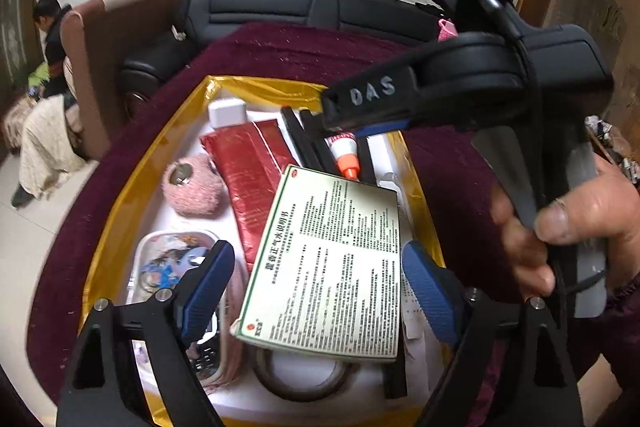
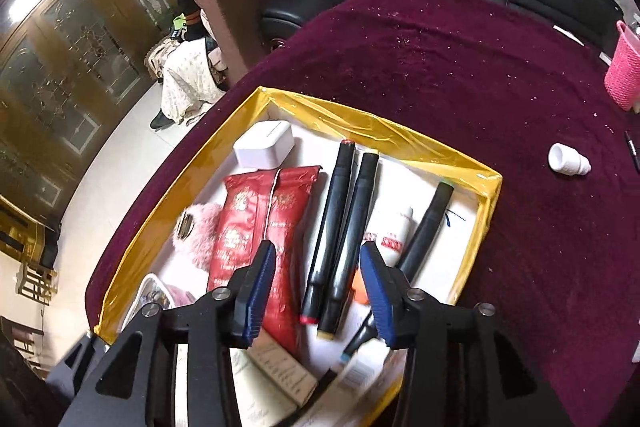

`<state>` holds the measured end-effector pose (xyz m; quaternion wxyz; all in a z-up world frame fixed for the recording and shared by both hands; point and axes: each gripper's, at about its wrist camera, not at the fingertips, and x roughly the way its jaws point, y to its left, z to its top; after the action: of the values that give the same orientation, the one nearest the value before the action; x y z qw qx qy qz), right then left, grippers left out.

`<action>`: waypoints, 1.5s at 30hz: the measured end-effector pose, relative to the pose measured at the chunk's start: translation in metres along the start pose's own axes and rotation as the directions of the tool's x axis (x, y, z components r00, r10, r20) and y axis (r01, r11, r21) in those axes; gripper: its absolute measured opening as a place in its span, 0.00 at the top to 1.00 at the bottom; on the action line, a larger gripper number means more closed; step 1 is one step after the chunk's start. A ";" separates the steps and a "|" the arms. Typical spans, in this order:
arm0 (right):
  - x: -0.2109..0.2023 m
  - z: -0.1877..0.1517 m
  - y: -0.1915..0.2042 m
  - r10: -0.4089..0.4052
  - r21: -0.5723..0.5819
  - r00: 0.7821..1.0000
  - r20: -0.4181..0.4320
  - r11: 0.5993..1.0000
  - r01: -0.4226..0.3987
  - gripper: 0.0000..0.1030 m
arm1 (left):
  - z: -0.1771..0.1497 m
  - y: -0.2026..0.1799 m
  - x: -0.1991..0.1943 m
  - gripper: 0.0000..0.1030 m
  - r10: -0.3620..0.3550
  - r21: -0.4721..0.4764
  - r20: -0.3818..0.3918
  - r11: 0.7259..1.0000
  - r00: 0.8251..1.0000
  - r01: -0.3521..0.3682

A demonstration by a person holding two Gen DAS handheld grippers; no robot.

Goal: Organize objects
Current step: 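Lower the leaflet into the yellow box with the left tool while the right tool releases the marker there, then open the left tool and withdraw both tools from the yellow box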

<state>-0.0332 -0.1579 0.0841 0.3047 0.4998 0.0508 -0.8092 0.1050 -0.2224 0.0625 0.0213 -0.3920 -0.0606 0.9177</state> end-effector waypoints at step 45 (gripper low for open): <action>-0.141 -0.142 -0.090 -0.167 0.076 0.938 0.302 0.986 0.151 0.15 | 0.005 -0.126 -0.058 0.02 0.252 0.119 0.204 0.953 0.946 -0.280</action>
<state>0.0722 0.0325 0.1126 0.2295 0.3696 0.0222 -0.9001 0.1403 -0.1027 0.1243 -0.0802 -0.3064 0.0586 0.9467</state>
